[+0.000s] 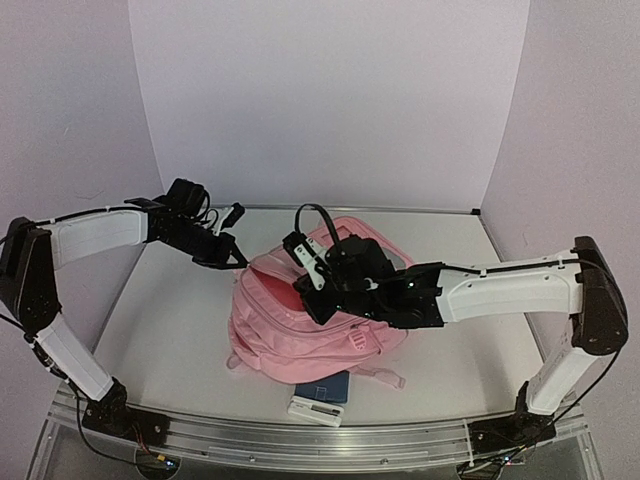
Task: Pack the student bag
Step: Unzip the student bag at the center of the board.
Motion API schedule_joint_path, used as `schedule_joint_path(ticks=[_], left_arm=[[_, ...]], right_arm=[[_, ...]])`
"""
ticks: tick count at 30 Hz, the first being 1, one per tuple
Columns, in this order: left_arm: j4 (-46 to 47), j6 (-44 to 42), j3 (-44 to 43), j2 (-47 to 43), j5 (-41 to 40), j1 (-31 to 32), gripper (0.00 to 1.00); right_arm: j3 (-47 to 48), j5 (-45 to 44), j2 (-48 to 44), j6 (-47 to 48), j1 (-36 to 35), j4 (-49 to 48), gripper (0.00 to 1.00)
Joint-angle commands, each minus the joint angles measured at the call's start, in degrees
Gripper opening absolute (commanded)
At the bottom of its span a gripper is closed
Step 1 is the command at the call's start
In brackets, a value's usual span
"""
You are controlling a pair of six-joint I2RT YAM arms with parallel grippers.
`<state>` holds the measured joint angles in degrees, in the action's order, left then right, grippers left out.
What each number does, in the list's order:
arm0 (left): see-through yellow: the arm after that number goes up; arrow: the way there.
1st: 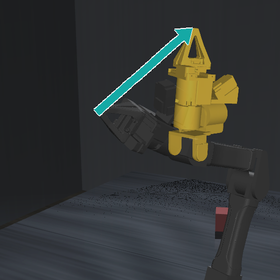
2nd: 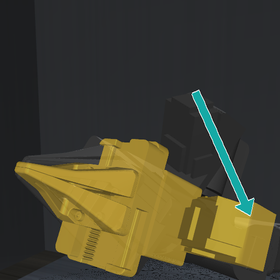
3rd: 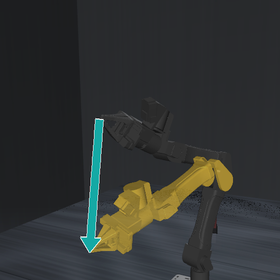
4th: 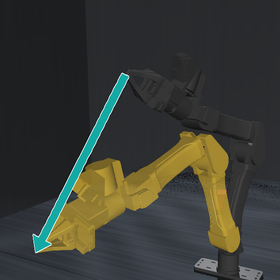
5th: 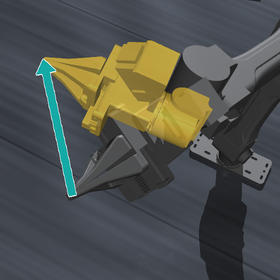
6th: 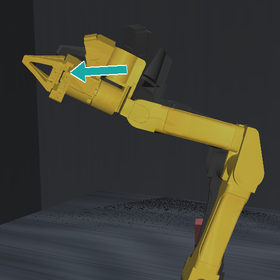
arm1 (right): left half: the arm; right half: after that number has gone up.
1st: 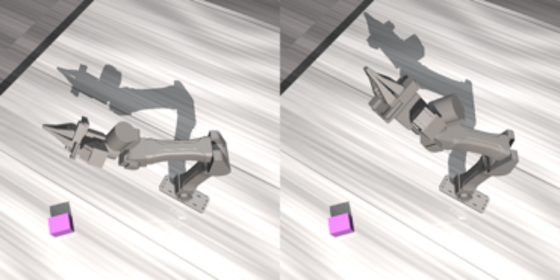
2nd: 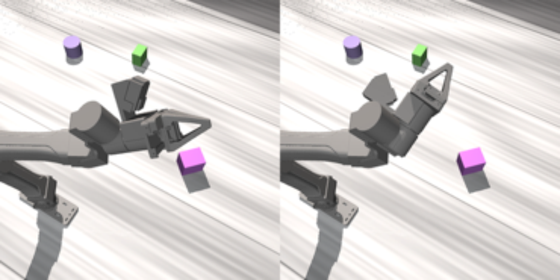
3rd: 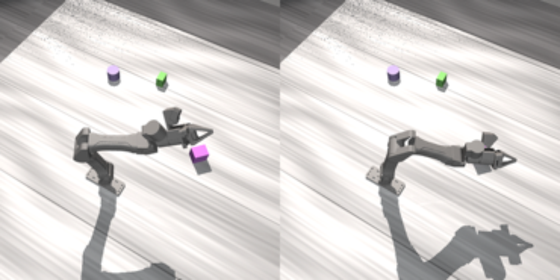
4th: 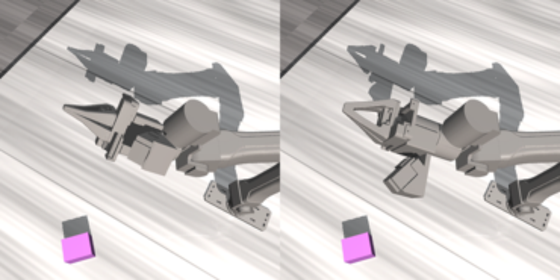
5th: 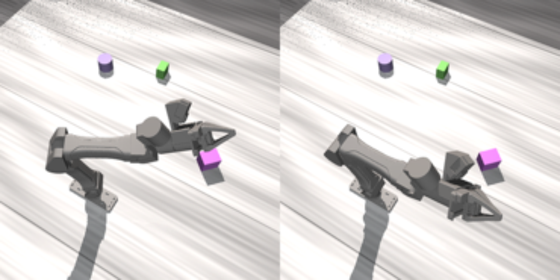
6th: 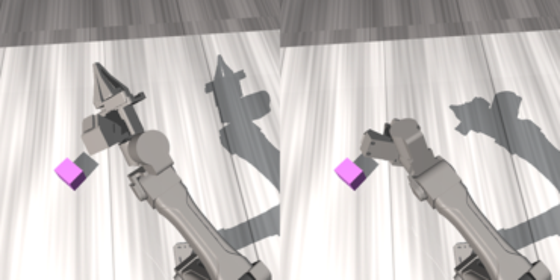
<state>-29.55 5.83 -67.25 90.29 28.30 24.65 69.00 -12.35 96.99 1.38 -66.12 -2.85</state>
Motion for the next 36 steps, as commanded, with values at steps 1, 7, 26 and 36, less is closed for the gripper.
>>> schedule_joint_path(ticks=[1, 7, 26, 36], left_arm=[[1.13, -2.17, -4.25, 3.29, -7.19, -4.90, 0.00], [5.84, -0.84, -6.22, 9.73, -5.05, -6.36, 0.00], [11.51, 4.57, -19.89, 23.87, -3.90, -6.60, 0.25], [8.67, 9.26, -12.55, 9.91, -10.45, -6.54, 0.66]], right_arm=[[-1.32, -1.09, -5.66, -0.78, 0.59, 2.24, 0.00], [-1.72, 0.56, -7.46, -0.94, 0.64, 2.17, 0.00], [0.25, -15.18, -2.15, -9.52, 0.82, 1.20, 0.00], [10.96, -13.38, 10.39, -14.81, 9.85, 1.63, 0.00]])
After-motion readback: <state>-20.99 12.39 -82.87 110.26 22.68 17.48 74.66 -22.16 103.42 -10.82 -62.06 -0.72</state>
